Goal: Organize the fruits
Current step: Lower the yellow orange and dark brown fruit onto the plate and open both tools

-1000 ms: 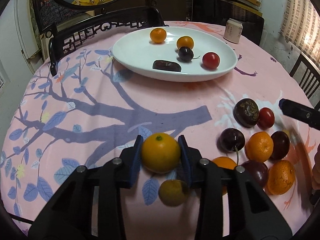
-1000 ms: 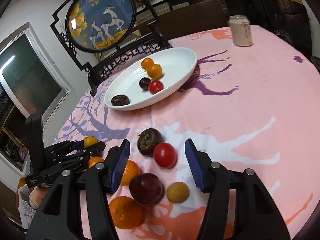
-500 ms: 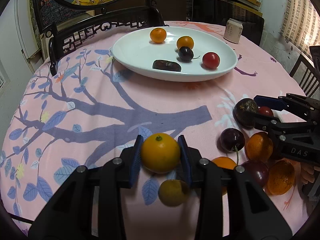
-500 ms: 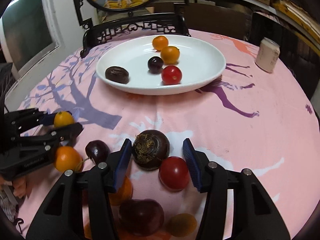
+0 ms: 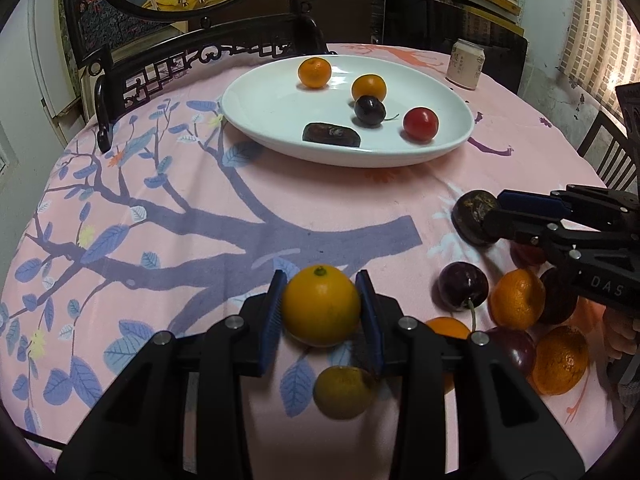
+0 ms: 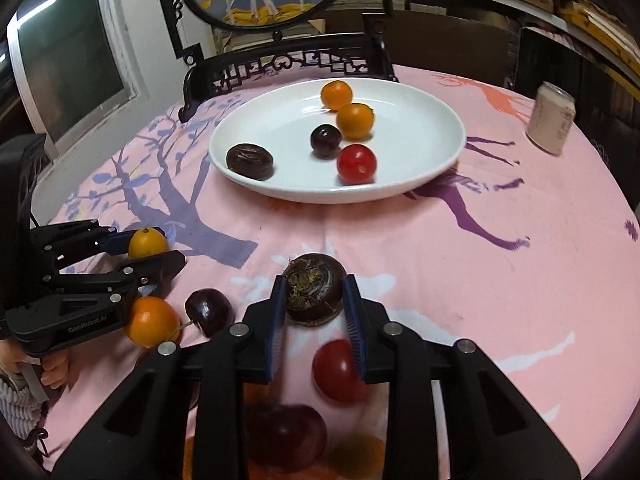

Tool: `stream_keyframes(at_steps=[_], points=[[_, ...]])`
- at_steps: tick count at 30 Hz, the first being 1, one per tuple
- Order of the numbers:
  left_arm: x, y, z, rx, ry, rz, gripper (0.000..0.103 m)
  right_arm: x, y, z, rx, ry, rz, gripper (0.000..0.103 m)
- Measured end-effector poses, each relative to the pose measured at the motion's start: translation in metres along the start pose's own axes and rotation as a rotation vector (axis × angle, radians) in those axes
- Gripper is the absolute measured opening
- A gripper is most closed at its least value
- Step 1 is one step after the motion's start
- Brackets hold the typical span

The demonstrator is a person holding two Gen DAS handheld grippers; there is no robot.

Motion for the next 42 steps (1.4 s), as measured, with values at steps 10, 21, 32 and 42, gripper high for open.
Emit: stream_keyframes(at_steps=[10,21,32,42], points=[[-0.001,-0.004,-0.001,0.005,-0.007,-0.008,0.036,0.001,0.001,-0.01,0.049,0.01,-0.03,0.04],[-0.031,-0.077,0.004,-0.023,0.027,-0.119,0.036,-0.04,-0.04,-0.028,0.159,-0.009,-0.193,0.04],[0.044,-0.129,0.029,-0.092,-0.005,-0.019,0.051,0.015,-0.102,-0.069,0.266,-0.03,-0.149,0.043],[0.016,-0.118,0.026,-0.096,-0.007,-0.103,0.084,-0.004,-0.104,-0.066,0.266,-0.084,-0.193,0.056]])
Point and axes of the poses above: each gripper's, at about its wrist camera, not at the fingertips, and x roughly the way its jaws point, z to its left, y to its underside, the point moved 1 cm from there along x, roughly the way its jaws point, and after that the axes turned 9 degrees about z, right-handed, at the moved point
